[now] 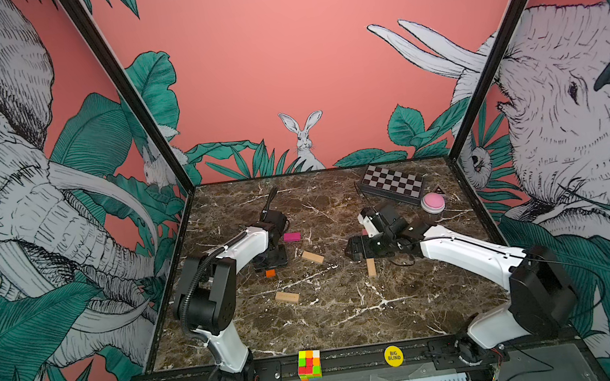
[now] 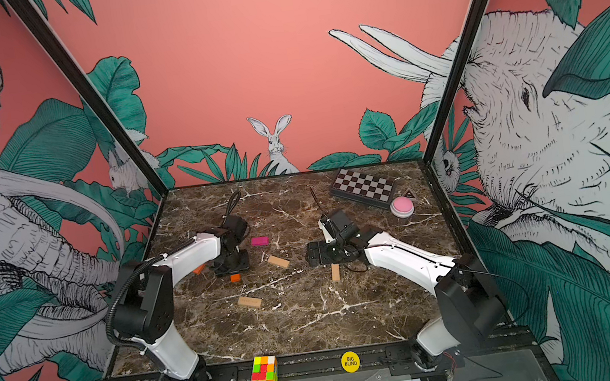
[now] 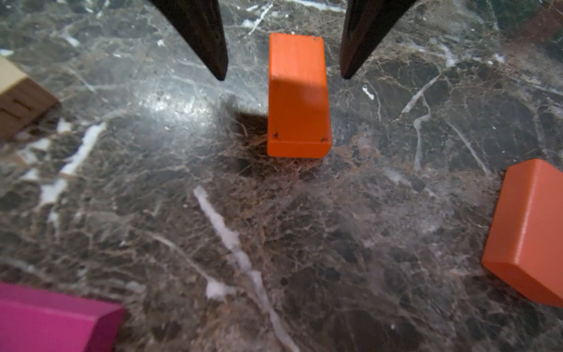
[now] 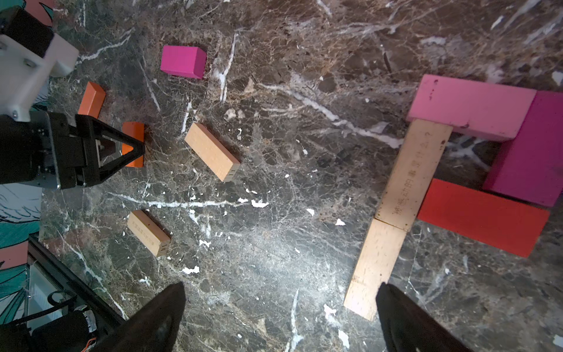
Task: Assemble the letter p with building blocks
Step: Pick up the building block from the center of the board.
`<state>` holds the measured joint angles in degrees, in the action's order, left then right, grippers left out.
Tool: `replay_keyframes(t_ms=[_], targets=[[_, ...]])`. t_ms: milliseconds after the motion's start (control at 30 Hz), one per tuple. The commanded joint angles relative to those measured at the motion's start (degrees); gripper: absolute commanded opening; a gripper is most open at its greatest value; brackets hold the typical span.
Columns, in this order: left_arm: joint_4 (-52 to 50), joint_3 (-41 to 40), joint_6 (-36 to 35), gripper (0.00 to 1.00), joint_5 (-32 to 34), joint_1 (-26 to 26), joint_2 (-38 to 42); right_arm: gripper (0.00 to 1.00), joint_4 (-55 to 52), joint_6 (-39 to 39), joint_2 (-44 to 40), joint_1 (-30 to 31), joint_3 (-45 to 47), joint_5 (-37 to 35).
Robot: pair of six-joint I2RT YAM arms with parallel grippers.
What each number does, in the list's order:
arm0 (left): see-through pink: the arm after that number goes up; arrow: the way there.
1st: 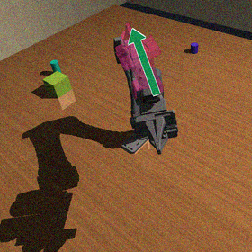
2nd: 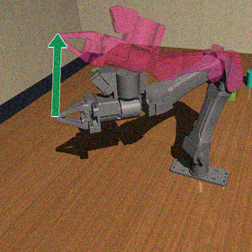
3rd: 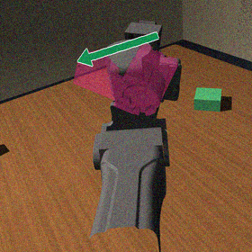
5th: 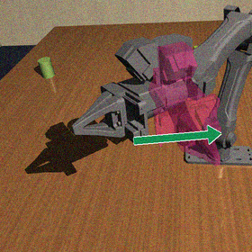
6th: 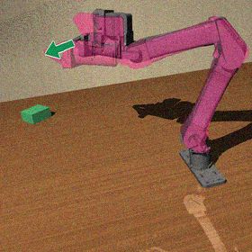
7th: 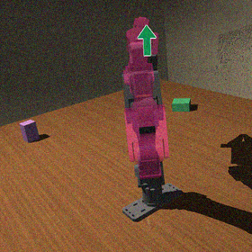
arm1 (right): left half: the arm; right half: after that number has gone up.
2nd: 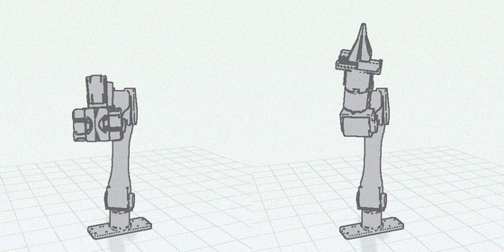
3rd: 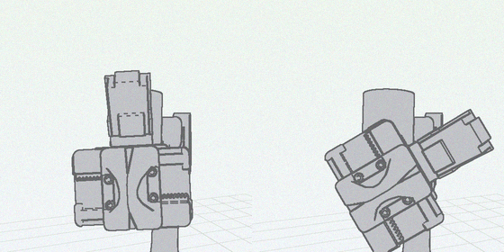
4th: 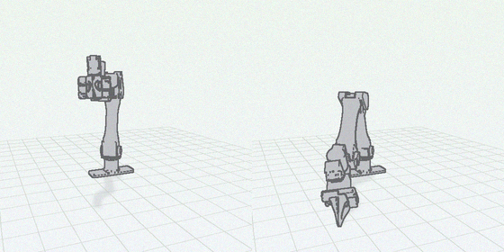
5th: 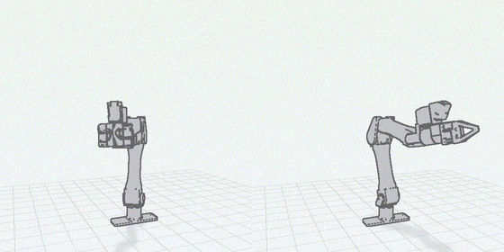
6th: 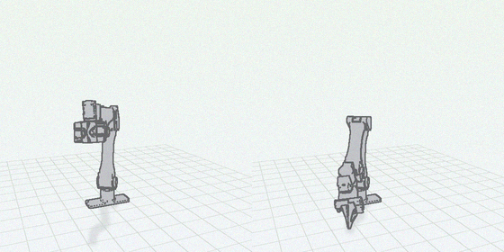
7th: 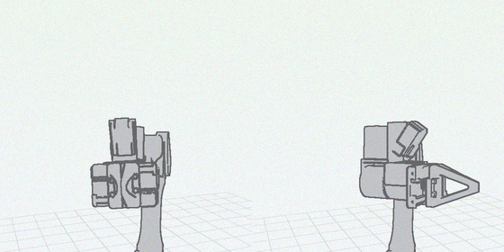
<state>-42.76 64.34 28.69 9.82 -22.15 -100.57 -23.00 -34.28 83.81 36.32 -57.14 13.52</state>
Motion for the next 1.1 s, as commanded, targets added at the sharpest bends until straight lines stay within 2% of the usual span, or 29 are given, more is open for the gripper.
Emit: replay_keyframes(t_ms=[0, 133, 333, 867, 1067], targets=[[0.9, -1.0, 0.2, 0.58, -0.4, 0.7, -0.1, 0.98, -0.1, -0.2, -1.3, -0.3, 0.4, -0.7], [1.4, -1.4, 0.0, 0.54, -0.9, 0.9, -0.7, 0.98, -0.1, -0.3, -1.1, -0.3, 0.2, -0.6], [2.0, -2.0, -0.2, 0.53, -1.1, 1.2, -1.3, 0.98, 0.3, -0.6, -0.5, -0.3, 0.2, -0.2], [3.9, -4.5, 0.8, 0.24, -3.7, 1.2, -0.5, 0.98, 0.1, -0.3, 0.7, -0.3, -1.2, 0.3], [1.5, -0.6, 0.6, 0.17, -4.8, 0.2, 2.6, 0.98, -2.0, 1.1, -0.1, -0.2, -2.5, -2.1]])
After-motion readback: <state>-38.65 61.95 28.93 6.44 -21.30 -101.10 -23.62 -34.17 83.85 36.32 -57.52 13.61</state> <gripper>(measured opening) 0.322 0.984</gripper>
